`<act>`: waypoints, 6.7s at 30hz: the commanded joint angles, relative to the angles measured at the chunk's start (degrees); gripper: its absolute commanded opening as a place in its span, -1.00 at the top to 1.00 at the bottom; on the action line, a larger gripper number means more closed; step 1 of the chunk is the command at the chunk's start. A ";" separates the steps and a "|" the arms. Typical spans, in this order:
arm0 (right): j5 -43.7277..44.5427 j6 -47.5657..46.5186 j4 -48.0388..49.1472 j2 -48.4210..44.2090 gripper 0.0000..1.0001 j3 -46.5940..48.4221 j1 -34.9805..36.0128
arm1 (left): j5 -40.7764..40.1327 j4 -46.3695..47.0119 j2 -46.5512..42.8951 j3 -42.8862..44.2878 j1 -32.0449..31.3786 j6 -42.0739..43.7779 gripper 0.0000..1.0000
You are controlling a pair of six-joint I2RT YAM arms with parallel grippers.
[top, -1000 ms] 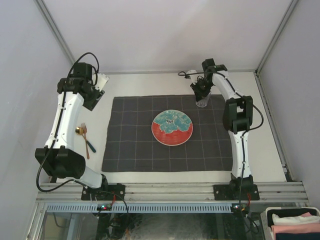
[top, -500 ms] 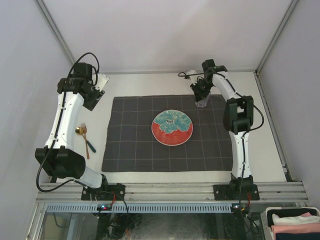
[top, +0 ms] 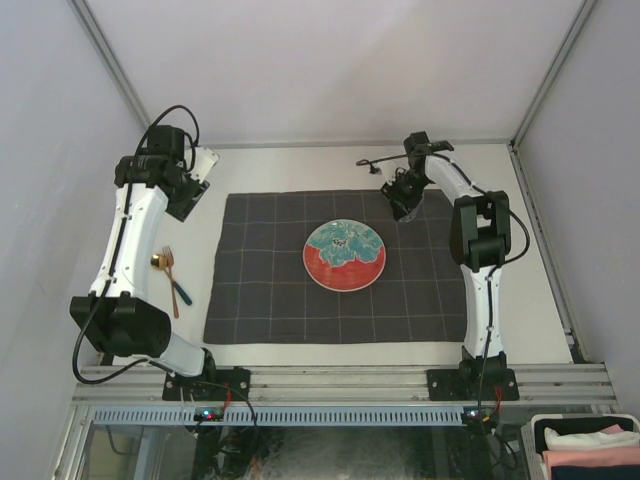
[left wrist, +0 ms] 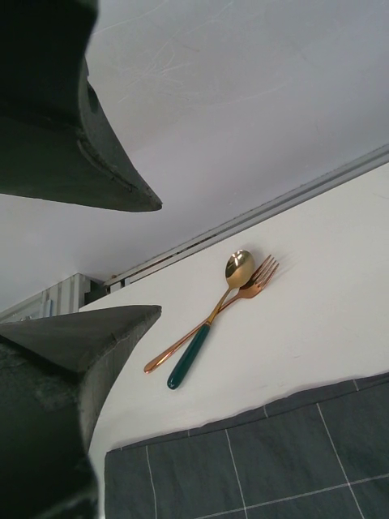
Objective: Set the dinner table for one person
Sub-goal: Place the cup on the napkin, then pick up the spoon from the center of the board.
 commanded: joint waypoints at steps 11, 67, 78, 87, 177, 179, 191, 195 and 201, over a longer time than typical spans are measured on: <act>-0.99 0.98 -5.59 0.27 -0.19 1.47 1.65 | 0.46 2.00 -0.87 1.03 -0.44 1.26 -0.08; 30.85 30.11 24.37 -65.04 -0.99 -49.78 8.50 | 4.20 21.59 -9.79 -31.07 8.26 3.50 -0.11; 25.09 28.45 20.96 -62.43 -0.99 -47.55 5.17 | -0.76 22.63 -4.59 -27.46 9.78 -0.89 -0.07; 25.34 30.19 14.57 -53.97 -0.99 -35.36 5.98 | -1.51 23.18 -5.50 -28.70 13.21 -4.03 -0.07; 15.64 23.89 4.33 -37.21 -0.99 -1.42 19.14 | 17.53 22.02 9.96 -28.70 26.37 -20.54 1.00; 15.39 24.15 5.22 -37.43 -0.99 -2.61 19.14 | 17.93 20.30 9.25 -27.18 26.21 -19.80 1.00; 15.63 23.62 9.68 -40.49 -0.99 -10.06 19.14 | 20.66 12.23 5.54 -19.43 23.90 -14.35 1.00; 15.92 23.31 11.39 -40.99 -0.99 -11.64 18.36 | 25.31 10.05 4.87 -19.31 20.79 -8.87 1.00; 15.93 23.21 12.68 -41.19 -0.99 -12.00 16.98 | 34.56 2.78 3.92 -17.08 15.88 -0.02 1.00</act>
